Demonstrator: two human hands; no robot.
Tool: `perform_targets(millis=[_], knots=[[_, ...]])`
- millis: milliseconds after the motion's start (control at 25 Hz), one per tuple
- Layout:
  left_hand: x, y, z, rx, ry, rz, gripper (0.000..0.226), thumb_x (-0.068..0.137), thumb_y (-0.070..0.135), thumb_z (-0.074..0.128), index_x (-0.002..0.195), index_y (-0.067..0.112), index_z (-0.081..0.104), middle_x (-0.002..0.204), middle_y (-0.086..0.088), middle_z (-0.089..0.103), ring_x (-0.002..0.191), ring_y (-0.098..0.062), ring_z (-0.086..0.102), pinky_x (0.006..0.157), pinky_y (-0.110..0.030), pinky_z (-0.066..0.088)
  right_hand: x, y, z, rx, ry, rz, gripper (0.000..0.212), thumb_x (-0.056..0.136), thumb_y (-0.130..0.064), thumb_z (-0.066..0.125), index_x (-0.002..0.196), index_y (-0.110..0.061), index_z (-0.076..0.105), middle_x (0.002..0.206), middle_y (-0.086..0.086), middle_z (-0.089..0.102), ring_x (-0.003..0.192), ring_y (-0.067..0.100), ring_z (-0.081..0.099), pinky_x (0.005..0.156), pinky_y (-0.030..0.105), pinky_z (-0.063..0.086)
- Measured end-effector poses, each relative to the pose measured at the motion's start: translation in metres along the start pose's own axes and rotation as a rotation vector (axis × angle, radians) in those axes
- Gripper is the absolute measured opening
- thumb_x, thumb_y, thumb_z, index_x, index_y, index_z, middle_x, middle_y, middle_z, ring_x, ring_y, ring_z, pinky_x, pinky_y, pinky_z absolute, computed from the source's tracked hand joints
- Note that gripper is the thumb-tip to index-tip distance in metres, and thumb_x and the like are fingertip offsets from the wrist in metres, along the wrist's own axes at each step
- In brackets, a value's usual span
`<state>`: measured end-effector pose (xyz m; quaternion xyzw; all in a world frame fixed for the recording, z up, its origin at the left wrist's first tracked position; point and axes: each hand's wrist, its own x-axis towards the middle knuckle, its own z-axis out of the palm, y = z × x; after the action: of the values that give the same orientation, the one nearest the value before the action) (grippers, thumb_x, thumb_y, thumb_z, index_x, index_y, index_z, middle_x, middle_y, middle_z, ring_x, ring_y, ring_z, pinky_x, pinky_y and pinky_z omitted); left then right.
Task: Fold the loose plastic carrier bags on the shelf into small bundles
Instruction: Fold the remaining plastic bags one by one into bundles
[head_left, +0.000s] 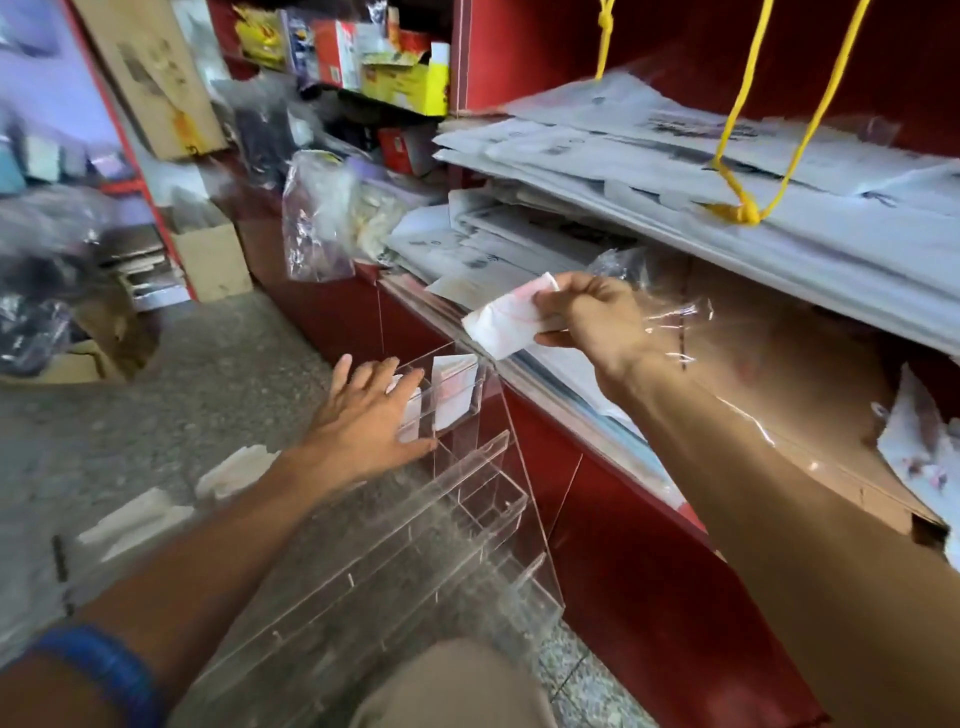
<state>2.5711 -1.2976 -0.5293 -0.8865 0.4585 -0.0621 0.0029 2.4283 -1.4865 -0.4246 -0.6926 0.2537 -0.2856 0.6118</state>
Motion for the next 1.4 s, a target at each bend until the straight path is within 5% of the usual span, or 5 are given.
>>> perform_targets(millis=[480, 800, 960, 1160, 1400], knots=[[0.054, 0.013, 0.015, -0.261, -0.043, -0.076, 0.087, 0.071, 0.076, 0.059, 0.14, 0.031, 0.031, 0.132, -0.005, 0.045, 0.125, -0.032, 0.043, 0.104, -0.052, 0.034, 0.073, 0.043, 0.059, -0.488, -0.148, -0.236, 0.021, 0.078, -0.021, 0.052, 0.068, -0.03, 0.068, 0.076, 0.007, 0.072, 0.076, 0.026, 0.069, 0.073, 0.042, 0.058], [0.059, 0.017, 0.01, -0.243, -0.124, -0.109, 0.099, 0.072, 0.075, 0.06, 0.151, 0.042, 0.009, 0.14, -0.008, 0.038, 0.13, -0.032, 0.038, 0.103, -0.054, 0.03, 0.077, 0.04, 0.055, -0.375, 0.0, -0.3, 0.023, 0.09, -0.006, 0.054, 0.078, -0.021, 0.065, 0.071, -0.004, 0.062, 0.065, 0.006, 0.052, 0.061, 0.016, 0.043], [0.062, 0.019, 0.008, -0.285, -0.137, -0.124, 0.079, 0.07, 0.076, 0.061, 0.136, 0.041, 0.034, 0.131, -0.006, 0.044, 0.125, -0.032, 0.041, 0.099, -0.051, 0.031, 0.073, 0.042, 0.05, -0.445, -0.034, -0.348, 0.02, 0.091, -0.006, 0.055, 0.08, -0.017, 0.068, 0.072, -0.003, 0.065, 0.068, 0.009, 0.056, 0.062, 0.015, 0.045], [0.055, 0.017, 0.012, -0.284, -0.038, -0.042, 0.066, 0.07, 0.074, 0.06, 0.127, 0.042, 0.05, 0.142, -0.005, 0.037, 0.131, -0.031, 0.034, 0.102, -0.051, 0.029, 0.074, 0.044, 0.051, -0.696, -0.172, -0.396, 0.021, 0.087, -0.023, 0.047, 0.085, -0.034, 0.065, 0.09, 0.003, 0.072, 0.092, 0.024, 0.065, 0.085, 0.035, 0.053], [0.051, 0.015, 0.011, -0.36, 0.021, -0.022, 0.074, 0.062, 0.079, 0.051, 0.126, 0.043, 0.057, 0.132, 0.001, 0.048, 0.125, -0.027, 0.044, 0.098, -0.048, 0.041, 0.074, 0.049, 0.065, -1.134, -0.48, -0.487, 0.019, 0.089, -0.023, 0.051, 0.097, -0.03, 0.066, 0.097, 0.008, 0.068, 0.092, 0.028, 0.063, 0.074, 0.03, 0.048]])
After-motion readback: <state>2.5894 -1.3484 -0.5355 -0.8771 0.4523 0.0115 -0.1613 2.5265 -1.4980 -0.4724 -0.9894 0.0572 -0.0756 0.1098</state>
